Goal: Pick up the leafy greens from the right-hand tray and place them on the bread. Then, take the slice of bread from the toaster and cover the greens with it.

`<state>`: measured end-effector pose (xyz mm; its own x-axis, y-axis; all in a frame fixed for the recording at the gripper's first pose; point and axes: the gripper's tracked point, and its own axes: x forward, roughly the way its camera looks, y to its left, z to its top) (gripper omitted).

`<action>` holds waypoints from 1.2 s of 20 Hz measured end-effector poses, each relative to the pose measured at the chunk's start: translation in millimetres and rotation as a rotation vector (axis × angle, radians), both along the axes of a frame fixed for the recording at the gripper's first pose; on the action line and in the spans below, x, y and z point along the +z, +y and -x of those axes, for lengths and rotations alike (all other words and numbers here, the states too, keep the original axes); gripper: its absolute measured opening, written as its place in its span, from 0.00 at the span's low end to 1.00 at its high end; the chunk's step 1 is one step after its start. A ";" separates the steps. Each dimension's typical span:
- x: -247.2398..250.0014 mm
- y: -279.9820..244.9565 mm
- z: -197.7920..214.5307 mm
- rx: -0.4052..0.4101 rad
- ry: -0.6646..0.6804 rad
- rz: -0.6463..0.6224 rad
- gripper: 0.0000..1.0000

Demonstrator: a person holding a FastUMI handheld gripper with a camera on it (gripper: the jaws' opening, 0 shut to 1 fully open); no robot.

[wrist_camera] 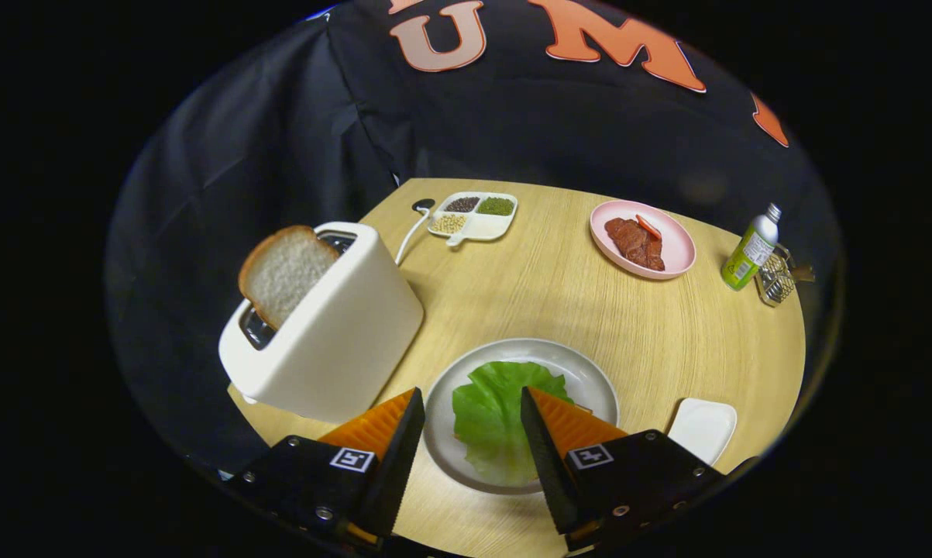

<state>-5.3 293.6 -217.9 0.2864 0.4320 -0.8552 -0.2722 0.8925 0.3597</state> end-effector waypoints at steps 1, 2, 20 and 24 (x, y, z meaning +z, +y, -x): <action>13.8 8.3 -2.9 -0.005 0.012 -0.026 0.79; 25.8 15.4 -7.7 -0.003 0.016 -0.039 0.81; 62.7 158.8 -55.6 0.057 0.179 0.006 0.81; 41.3 160.5 -46.4 0.088 0.224 0.082 0.69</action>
